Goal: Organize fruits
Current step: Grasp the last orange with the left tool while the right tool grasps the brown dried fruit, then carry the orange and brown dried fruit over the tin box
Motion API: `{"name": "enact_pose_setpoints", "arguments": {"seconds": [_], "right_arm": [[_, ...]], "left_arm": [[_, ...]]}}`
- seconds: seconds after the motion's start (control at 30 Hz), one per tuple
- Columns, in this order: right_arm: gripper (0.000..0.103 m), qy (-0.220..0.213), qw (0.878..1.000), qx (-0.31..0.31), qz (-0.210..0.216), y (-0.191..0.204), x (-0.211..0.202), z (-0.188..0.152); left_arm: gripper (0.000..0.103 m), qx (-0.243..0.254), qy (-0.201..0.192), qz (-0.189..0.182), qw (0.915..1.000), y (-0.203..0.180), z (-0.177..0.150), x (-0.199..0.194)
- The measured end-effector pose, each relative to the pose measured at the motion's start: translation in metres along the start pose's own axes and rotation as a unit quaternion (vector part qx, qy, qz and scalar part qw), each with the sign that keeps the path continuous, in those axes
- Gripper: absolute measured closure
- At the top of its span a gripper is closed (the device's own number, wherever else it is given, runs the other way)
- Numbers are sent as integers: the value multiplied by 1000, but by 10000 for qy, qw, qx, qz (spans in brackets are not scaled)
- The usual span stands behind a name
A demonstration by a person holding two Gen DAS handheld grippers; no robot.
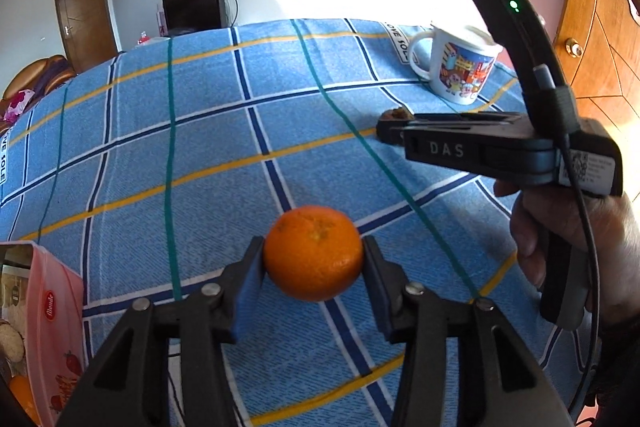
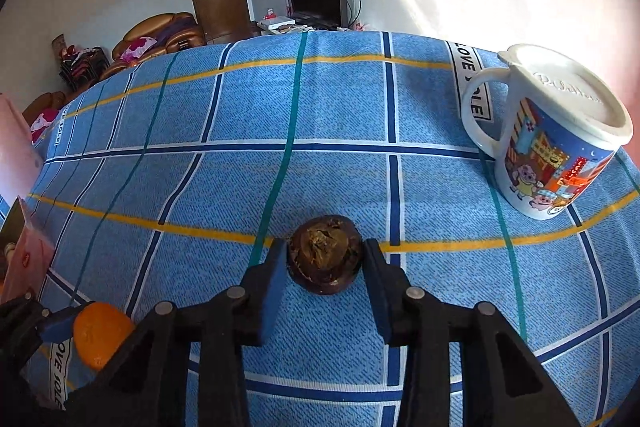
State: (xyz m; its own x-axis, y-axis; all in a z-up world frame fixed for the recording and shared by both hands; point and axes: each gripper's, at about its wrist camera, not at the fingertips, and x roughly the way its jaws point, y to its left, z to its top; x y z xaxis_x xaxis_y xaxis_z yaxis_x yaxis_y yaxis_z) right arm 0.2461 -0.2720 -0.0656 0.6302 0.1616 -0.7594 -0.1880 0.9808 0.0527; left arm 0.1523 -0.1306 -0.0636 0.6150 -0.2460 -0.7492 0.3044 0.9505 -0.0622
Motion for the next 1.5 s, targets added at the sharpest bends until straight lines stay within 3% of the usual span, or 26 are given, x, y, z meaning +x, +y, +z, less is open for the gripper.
{"name": "enact_pose_setpoints", "arguments": {"seconds": [0.9,1.5], "right_arm": [[63,-526,9979,-85,374,41,-57,-51],[63,-1067,9931,-388,297,75,-91,-72]], "left_arm": [[54,-461,-631,402,9961,23,-5,-28],[54,-525,-1045,659,9909,28,-15,-49]]}}
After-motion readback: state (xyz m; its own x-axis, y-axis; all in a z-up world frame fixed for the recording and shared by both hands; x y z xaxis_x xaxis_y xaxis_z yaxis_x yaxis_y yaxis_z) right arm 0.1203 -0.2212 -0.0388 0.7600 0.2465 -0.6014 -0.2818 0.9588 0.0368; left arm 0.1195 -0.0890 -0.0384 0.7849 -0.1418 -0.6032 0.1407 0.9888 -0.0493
